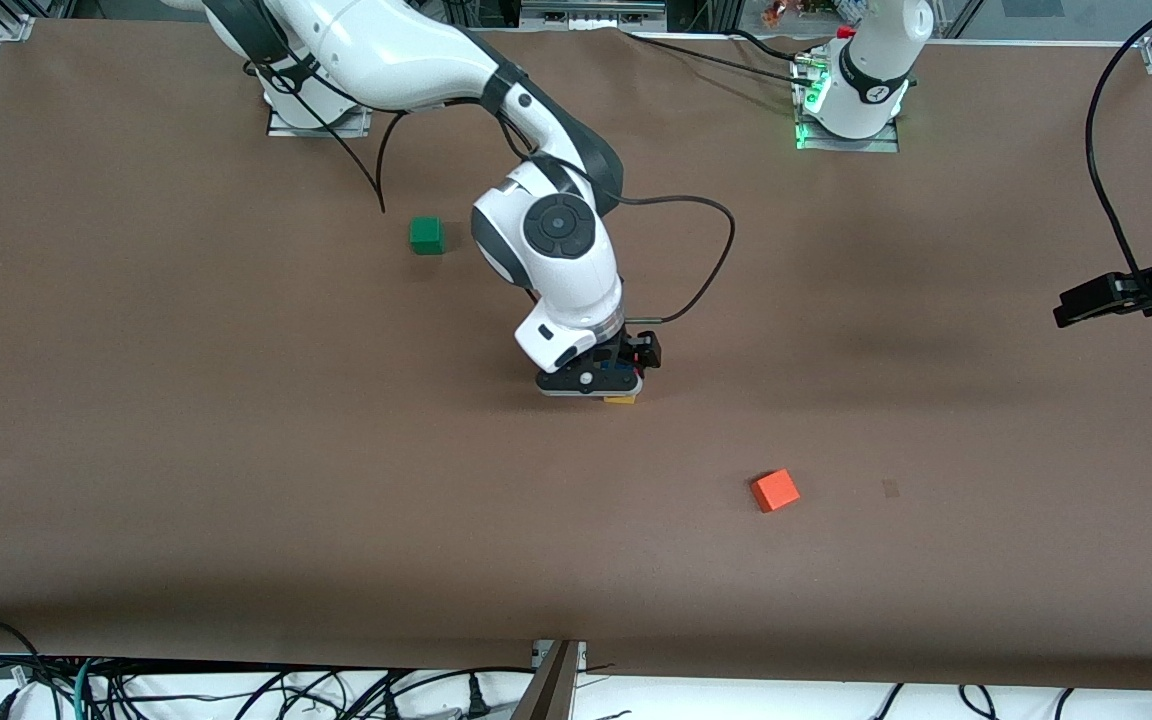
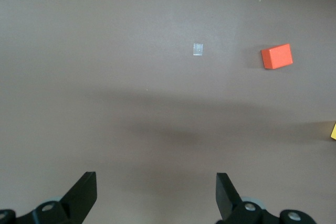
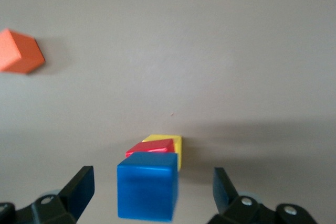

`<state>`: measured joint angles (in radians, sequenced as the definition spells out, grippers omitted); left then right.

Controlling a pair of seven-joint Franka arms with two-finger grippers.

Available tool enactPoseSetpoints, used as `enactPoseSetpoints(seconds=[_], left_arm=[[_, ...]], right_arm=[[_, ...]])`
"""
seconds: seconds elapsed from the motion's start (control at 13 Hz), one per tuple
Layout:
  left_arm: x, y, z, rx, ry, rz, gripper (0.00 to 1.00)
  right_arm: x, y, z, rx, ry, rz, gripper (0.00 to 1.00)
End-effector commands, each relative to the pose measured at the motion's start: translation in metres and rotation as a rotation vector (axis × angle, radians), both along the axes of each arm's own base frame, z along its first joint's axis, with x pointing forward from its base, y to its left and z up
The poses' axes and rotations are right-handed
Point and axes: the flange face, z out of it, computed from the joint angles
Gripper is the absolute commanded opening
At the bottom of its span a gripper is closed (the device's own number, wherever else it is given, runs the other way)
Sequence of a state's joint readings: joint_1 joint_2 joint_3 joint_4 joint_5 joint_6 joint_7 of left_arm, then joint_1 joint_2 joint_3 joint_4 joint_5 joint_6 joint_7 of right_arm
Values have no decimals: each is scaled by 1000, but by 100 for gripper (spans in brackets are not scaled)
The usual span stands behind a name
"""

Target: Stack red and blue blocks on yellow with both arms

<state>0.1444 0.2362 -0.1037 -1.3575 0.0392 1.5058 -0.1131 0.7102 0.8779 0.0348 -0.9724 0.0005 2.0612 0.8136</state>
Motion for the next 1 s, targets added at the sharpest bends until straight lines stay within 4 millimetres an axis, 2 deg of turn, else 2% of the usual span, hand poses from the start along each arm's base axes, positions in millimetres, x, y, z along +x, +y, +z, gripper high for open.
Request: enactPoseSetpoints(seconds=[0.0, 0.08, 0.15, 0.38, 0.54, 0.69, 0.77, 0.85, 0.92], left_arm=[[-1, 0, 2, -25, -2, -12, 100], [0, 0, 1, -26, 0, -14, 100], [0, 0, 1, -27, 0, -12, 100], [0, 0, 1, -27, 0, -14, 100], [0, 0, 1, -27, 0, -14, 100], [0, 0, 1, -26, 0, -14, 100], [0, 0, 1, -27, 0, -14, 100], [0, 0, 1, -28, 0, -12, 100], [0, 0, 1, -28, 0, -11, 100]], right_arm=[[32, -70, 82, 27, 14, -45, 100], [43, -100, 114, 59, 0, -77, 100], [51, -134, 127, 46, 35, -93, 100], [41, -222, 190, -39, 148, 15, 100], [28, -280, 224, -85, 203, 53, 100], [6, -335, 243, -102, 209, 65, 100], [-8, -348, 245, -99, 199, 74, 100], [-22, -363, 243, -102, 182, 70, 100], [-32, -390, 234, -96, 173, 67, 100]])
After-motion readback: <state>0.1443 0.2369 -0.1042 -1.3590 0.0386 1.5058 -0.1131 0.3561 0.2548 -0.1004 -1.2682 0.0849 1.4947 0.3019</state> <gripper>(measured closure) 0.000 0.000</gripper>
